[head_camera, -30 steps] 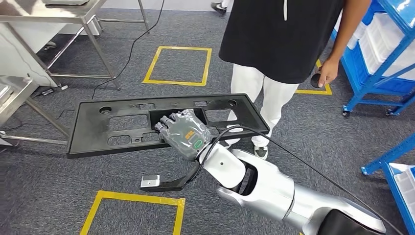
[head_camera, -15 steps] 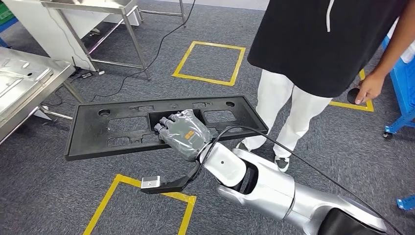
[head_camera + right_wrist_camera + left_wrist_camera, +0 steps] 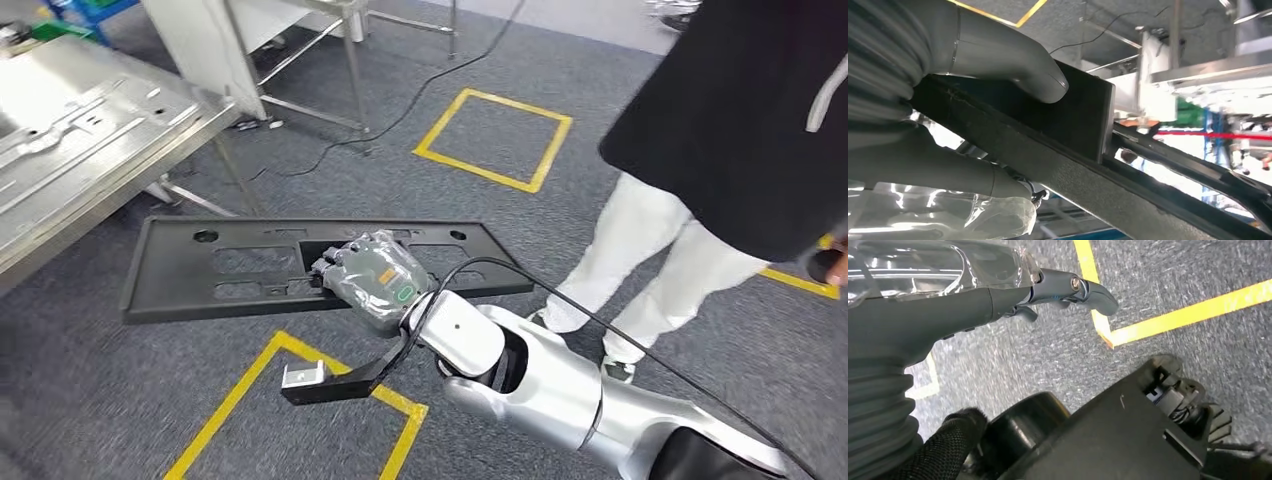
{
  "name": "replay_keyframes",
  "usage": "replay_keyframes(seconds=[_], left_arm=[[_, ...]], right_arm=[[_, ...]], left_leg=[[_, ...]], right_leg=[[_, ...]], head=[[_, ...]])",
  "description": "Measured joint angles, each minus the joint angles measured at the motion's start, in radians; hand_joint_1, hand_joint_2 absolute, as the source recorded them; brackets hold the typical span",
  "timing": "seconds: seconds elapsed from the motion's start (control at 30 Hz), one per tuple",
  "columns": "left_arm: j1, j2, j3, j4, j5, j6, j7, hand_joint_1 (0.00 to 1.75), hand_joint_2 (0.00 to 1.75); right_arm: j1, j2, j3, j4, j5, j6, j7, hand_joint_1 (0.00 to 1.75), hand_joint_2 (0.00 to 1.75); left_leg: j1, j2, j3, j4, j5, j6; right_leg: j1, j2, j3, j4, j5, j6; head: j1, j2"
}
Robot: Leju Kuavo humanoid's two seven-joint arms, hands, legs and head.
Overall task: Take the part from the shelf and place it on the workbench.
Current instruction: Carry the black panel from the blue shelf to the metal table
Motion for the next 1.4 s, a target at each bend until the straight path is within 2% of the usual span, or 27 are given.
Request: replay_keyframes(seconds=[0.03, 0.07, 0.1, 0.13, 0.2, 0.27, 0.33, 0.4, 0.47, 0.53, 0.57, 0.6, 0.63, 0.7, 0.77, 0.83, 0.87, 0.93, 1.0, 1.07, 1.1, 1.13, 1.2, 1.23, 1.27, 1.33, 1.4], left_arm=[[0.000, -0.001, -0.002, 0.000, 0.000, 0.000, 0.000, 0.00, 1.75], [0.001, -0.002, -0.003, 0.000, 0.000, -0.001, 0.000, 0.00, 1.75], [0.001, -0.002, -0.004, 0.000, 0.000, -0.001, 0.000, 0.00, 1.75], [0.001, -0.002, -0.005, 0.000, 0.000, -0.001, 0.000, 0.00, 1.75], [-0.001, -0.002, -0.007, 0.000, 0.000, -0.002, 0.000, 0.00, 1.75], [-0.002, -0.002, -0.009, 0.000, 0.000, -0.003, 0.000, 0.00, 1.75], [0.000, -0.001, -0.010, 0.000, 0.000, -0.004, 0.000, 0.00, 1.75], [0.000, 0.000, -0.011, 0.000, 0.000, -0.004, -0.002, 0.00, 1.75], [-0.005, -0.001, -0.012, 0.000, 0.000, -0.004, -0.005, 0.00, 1.75], [-0.010, -0.001, -0.012, -0.001, 0.001, -0.004, -0.007, 0.00, 1.75], [-0.011, -0.001, -0.012, -0.001, 0.001, -0.003, -0.008, 0.00, 1.75], [-0.010, -0.001, -0.012, -0.001, 0.001, -0.003, -0.007, 0.00, 1.75], [-0.008, -0.001, -0.013, -0.001, 0.000, -0.001, -0.006, 0.00, 1.75], [-0.003, 0.000, -0.015, 0.000, 0.000, 0.001, -0.005, 0.00, 1.75], [0.002, 0.001, -0.016, 0.000, 0.000, 0.004, -0.004, 0.00, 1.75], [0.003, 0.002, -0.016, 0.000, 0.000, 0.007, -0.005, 0.00, 1.75], [0.004, 0.002, -0.016, 0.000, 0.000, 0.008, -0.005, 0.00, 1.75], [0.003, 0.001, -0.016, 0.000, 0.000, 0.009, -0.006, 0.00, 1.75], [0.002, -0.001, -0.017, 0.000, 0.000, 0.008, -0.006, 0.00, 1.75], [0.003, -0.003, -0.017, 0.000, 0.000, 0.008, -0.006, 0.00, 1.75], [0.004, -0.003, -0.017, 0.000, 0.000, 0.008, -0.006, 0.00, 1.75], [0.004, -0.003, -0.018, 0.000, 0.000, 0.008, -0.006, 0.00, 1.75], [0.003, -0.004, -0.018, 0.000, 0.000, 0.008, -0.006, 0.00, 1.75], [0.002, -0.005, -0.018, 0.000, -0.001, 0.008, -0.006, 0.00, 1.75], [0.002, -0.005, -0.018, 0.000, -0.002, 0.008, -0.006, 0.00, 1.75], [0.003, -0.004, -0.019, 0.000, -0.004, 0.008, -0.006, 0.00, 1.75], [0.003, -0.004, -0.019, 0.000, -0.004, 0.008, -0.006, 0.00, 1.75]], right_arm=[[0.002, -0.003, 0.000, 0.000, -0.001, 0.000, 0.003, 1.75, 1.75], [0.004, -0.005, 0.000, 0.000, -0.001, 0.000, 0.005, 1.75, 1.75], [0.005, -0.006, 0.000, 0.000, -0.001, 0.000, 0.006, 1.75, 1.75], [0.005, -0.007, 0.000, 0.000, -0.002, 0.000, 0.006, 1.75, 1.75], [0.004, -0.007, 0.000, 0.000, -0.002, 0.001, 0.006, 1.75, 1.75], [0.004, -0.008, 0.000, 0.000, -0.004, 0.004, 0.007, 1.75, 1.75], [0.003, -0.006, 0.000, 0.000, -0.006, 0.006, 0.007, 1.75, 1.75], [-0.001, -0.003, 0.000, -0.001, -0.007, 0.009, 0.008, 1.75, 1.75], [-0.004, -0.003, 0.000, -0.001, 0.000, 0.014, 0.008, 1.75, 1.75], [-0.005, -0.005, 0.002, -0.001, 0.031, 0.020, 0.014, 1.75, 1.75], [-0.005, -0.006, 0.004, -0.001, 0.054, 0.021, 0.018, 1.75, 1.75], [-0.007, -0.006, 0.005, -0.001, 0.078, 0.021, 0.021, 1.75, 1.75], [-0.010, -0.006, 0.006, -0.001, 0.099, 0.019, 0.023, 1.75, 1.75], [-0.016, -0.007, 0.009, -0.001, 0.135, 0.011, 0.020, 1.75, 1.75], [-0.018, -0.008, 0.011, -0.001, 0.166, -0.005, 0.009, 1.75, 1.75], [-0.018, -0.009, 0.013, -0.002, 0.182, -0.016, 0.002, 1.75, 1.75], [-0.018, -0.010, 0.014, -0.003, 0.186, -0.019, 0.001, 1.75, 1.75], [-0.019, -0.010, 0.017, -0.005, 0.197, -0.030, -0.001, 1.75, 1.75], [-0.017, -0.015, 0.022, -0.006, 0.224, -0.056, -0.011, 1.75, 1.75], [-0.010, -0.021, 0.025, -0.006, 0.255, -0.081, -0.025, 1.75, 1.75], [-0.006, -0.023, 0.026, -0.006, 0.266, -0.088, -0.029, 1.75, 1.75], [-0.005, -0.024, 0.026, -0.007, 0.274, -0.094, -0.032, 1.75, 1.75], [-0.005, -0.025, 0.027, -0.010, 0.282, -0.100, -0.035, 1.75, 1.75], [-0.004, -0.026, 0.027, -0.012, 0.284, -0.102, -0.035, 1.75, 1.75], [-0.002, -0.026, 0.028, -0.013, 0.285, -0.104, -0.035, 1.75, 1.75], [0.001, -0.026, 0.028, -0.014, 0.281, -0.103, -0.037, 1.75, 1.75], [0.003, -0.024, 0.027, -0.016, 0.267, -0.096, -0.044, 1.75, 1.75]], left_leg=[[0.001, -0.017, 0.002, 0.000, -0.001, 0.000], [0.003, -0.034, 0.004, 0.001, -0.003, -0.002], [0.005, -0.050, 0.006, 0.002, -0.005, -0.005], [0.009, -0.065, 0.010, 0.005, -0.010, -0.010], [0.011, -0.093, 0.007, 0.017, -0.023, -0.023], [0.014, -0.115, -0.003, 0.026, -0.030, -0.034], [0.019, -0.129, -0.009, 0.026, -0.031, -0.041], [0.018, -0.084, -0.030, 0.070, -0.054, -0.050], [0.017, -0.019, -0.092, 0.195, -0.106, -0.061], [0.018, -0.003, -0.155, 0.313, -0.139, -0.067], [0.018, -0.001, -0.161, 0.323, -0.132, -0.067], [0.018, 0.002, -0.147, 0.293, -0.106, -0.066], [0.018, 0.011, -0.116, 0.229, -0.068, -0.062], [0.007, 0.057, -0.056, 0.096, -0.011, -0.051], [-0.007, 0.090, -0.030, 0.035, -0.004, -0.038], [-0.008, 0.074, -0.025, 0.019, -0.007, -0.029], [-0.005, 0.060, -0.021, 0.013, -0.005, -0.027], [0.003, 0.035, -0.005, 0.002, -0.002, -0.019], [0.005, 0.009, 0.002, 0.001, -0.004, -0.012], [0.005, -0.023, 0.006, 0.001, -0.007, -0.010], [0.005, -0.039, 0.008, 0.002, -0.009, -0.011], [0.006, -0.054, 0.012, 0.003, -0.012, -0.013], [0.008, -0.082, 0.014, 0.010, -0.022, -0.022], [0.009, -0.095, 0.012, 0.014, -0.026, -0.027], [0.011, -0.105, 0.008, 0.016, -0.028, -0.032], [0.016, -0.121, 0.002, 0.014, -0.029, -0.041], [0.015, -0.088, -0.009, 0.035, -0.042, -0.053]], right_leg=[[0.000, 0.002, -0.032, 0.043, -0.003, 0.003], [-0.002, 0.003, -0.047, 0.046, 0.013, 0.005], [-0.003, 0.005, -0.040, 0.012, 0.046, 0.008], [-0.008, 0.016, -0.015, -0.057, 0.091, 0.012], [-0.020, 0.063, 0.040, -0.184, 0.147, 0.019], [-0.023, 0.088, 0.060, -0.233, 0.152, 0.013], [-0.022, 0.065, 0.061, -0.236, 0.149, -0.002], [-0.023, 0.039, 0.068, -0.239, 0.145, -0.016], [-0.020, 0.012, 0.076, -0.241, 0.139, -0.024], [-0.017, -0.018, 0.082, -0.240, 0.131, -0.027], [-0.017, -0.033, 0.086, -0.240, 0.127, -0.027], [-0.016, -0.045, 0.092, -0.240, 0.123, -0.026], [-0.015, -0.056, 0.099, -0.241, 0.118, -0.025], [-0.011, -0.075, 0.110, -0.243, 0.111, -0.021], [-0.006, -0.094, 0.112, -0.246, 0.109, -0.014], [-0.003, -0.117, 0.114, -0.250, 0.105, -0.005], [-0.003, -0.113, 0.118, -0.245, 0.100, 0.000], [-0.005, -0.066, 0.100, -0.187, 0.068, 0.007], [-0.006, -0.014, 0.029, -0.052, 0.020, 0.007], [-0.006, -0.001, -0.037, 0.040, 0.008, 0.008], [-0.007, 0.002, -0.042, 0.028, 0.032, 0.009], [-0.008, 0.007, -0.027, -0.025, 0.073, 0.009], [-0.015, 0.045, 0.030, -0.170, 0.144, 0.011], [-0.018, 0.064, 0.051, -0.219, 0.160, 0.009], [-0.018, 0.076, 0.061, -0.242, 0.161, 0.006], [-0.015, 0.063, 0.064, -0.246, 0.156, -0.006], [-0.016, 0.041, 0.070, -0.250, 0.152, -0.019]], head=[[0.000, 0.000], [0.000, 0.000], [0.000, 0.000], [0.000, 0.000], [0.000, 0.000], [0.000, 0.000], [0.000, 0.000], [-0.005, 0.000], [-0.010, 0.000], [-0.012, 0.000], [-0.012, 0.000], [-0.012, 0.000], [-0.012, 0.000], [-0.012, 0.000], [-0.012, 0.000], [-0.012, 0.000], [-0.011, 0.000], [-0.009, 0.000], [-0.007, 0.000], [-0.006, 0.000], [-0.006, 0.000], [-0.006, 0.000], [-0.006, 0.000], [-0.007, 0.000], [-0.007, 0.000], [-0.006, 0.000], [-0.008, 0.000]])
